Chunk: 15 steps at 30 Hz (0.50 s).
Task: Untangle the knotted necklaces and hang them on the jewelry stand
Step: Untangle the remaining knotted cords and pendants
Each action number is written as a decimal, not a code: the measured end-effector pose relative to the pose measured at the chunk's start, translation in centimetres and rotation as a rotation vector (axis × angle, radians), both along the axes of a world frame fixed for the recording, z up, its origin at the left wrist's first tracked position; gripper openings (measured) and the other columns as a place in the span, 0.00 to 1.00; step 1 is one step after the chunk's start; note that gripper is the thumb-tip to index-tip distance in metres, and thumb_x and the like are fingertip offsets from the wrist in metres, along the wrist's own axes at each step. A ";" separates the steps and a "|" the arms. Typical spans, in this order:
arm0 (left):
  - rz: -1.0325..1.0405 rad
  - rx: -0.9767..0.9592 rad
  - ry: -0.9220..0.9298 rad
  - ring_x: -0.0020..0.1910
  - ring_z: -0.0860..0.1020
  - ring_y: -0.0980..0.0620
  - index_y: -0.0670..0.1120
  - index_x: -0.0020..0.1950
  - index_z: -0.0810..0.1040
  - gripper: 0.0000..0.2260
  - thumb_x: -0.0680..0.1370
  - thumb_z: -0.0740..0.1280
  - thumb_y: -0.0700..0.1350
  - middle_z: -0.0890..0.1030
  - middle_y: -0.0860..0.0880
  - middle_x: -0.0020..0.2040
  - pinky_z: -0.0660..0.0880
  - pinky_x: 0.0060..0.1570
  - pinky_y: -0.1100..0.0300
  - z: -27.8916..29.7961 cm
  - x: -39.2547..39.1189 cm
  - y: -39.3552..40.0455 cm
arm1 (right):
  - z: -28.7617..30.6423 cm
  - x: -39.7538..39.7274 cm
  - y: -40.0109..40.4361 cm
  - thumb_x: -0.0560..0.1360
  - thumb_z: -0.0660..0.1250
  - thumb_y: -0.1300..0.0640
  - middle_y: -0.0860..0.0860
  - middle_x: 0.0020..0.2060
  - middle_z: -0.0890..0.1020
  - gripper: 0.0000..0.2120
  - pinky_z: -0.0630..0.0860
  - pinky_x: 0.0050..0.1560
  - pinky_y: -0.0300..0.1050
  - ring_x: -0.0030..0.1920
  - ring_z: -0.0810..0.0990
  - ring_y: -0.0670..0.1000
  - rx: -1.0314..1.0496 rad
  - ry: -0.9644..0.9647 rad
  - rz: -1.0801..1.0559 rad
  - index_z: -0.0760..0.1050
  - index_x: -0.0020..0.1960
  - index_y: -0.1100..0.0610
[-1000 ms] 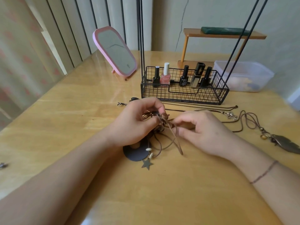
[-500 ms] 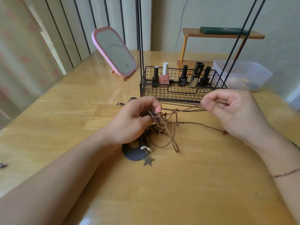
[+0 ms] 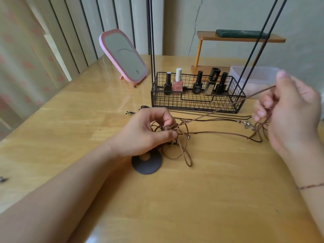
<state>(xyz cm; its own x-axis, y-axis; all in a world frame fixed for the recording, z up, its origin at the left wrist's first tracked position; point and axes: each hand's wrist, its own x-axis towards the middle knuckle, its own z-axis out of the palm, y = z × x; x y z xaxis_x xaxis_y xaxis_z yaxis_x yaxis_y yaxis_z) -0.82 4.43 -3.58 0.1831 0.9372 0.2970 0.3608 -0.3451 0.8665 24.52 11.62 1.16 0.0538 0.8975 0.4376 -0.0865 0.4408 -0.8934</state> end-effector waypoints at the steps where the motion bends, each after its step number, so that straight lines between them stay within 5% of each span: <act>1: -0.006 0.000 -0.021 0.41 0.77 0.54 0.45 0.39 0.71 0.10 0.73 0.73 0.41 0.79 0.42 0.43 0.74 0.43 0.64 0.0 0.0 0.0 | 0.1 0.0 0.1 0.83 0.57 0.50 0.45 0.23 0.69 0.26 0.63 0.26 0.41 0.23 0.67 0.49 -0.006 0.003 -0.049 0.70 0.26 0.48; 10: -0.049 -0.075 -0.209 0.41 0.75 0.49 0.39 0.39 0.68 0.07 0.73 0.66 0.35 0.77 0.37 0.46 0.74 0.42 0.60 0.3 0.0 0.0 | -0.6 2.9 2.8 0.84 0.54 0.50 0.42 0.29 0.76 0.15 0.67 0.27 0.35 0.25 0.71 0.45 -0.135 0.374 -0.306 0.65 0.39 0.50; 12: -0.053 -0.095 -0.250 0.38 0.75 0.48 0.40 0.39 0.68 0.06 0.73 0.64 0.34 0.77 0.38 0.45 0.75 0.38 0.59 0.4 0.1 -0.1 | -0.7 2.4 2.9 0.80 0.61 0.47 0.42 0.34 0.76 0.11 0.70 0.31 0.38 0.30 0.72 0.44 -0.188 0.203 -0.340 0.68 0.40 0.48; 15: -0.083 -0.120 -0.270 0.37 0.78 0.50 0.41 0.40 0.69 0.06 0.72 0.65 0.34 0.78 0.41 0.45 0.77 0.38 0.61 0.6 0.1 -0.1 | -1.5 0.9 1.8 0.71 0.71 0.47 0.46 0.54 0.75 0.12 0.73 0.54 0.43 0.52 0.75 0.47 0.023 -0.342 -0.418 0.71 0.51 0.44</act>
<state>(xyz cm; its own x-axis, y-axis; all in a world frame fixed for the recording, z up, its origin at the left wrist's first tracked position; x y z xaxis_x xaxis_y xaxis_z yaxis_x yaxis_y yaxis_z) -0.75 4.32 -3.02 0.1897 0.9537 0.2334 0.0874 -0.2531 0.9635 25.39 13.39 -0.38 0.2559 0.8201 0.5117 0.3945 0.3947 -0.8298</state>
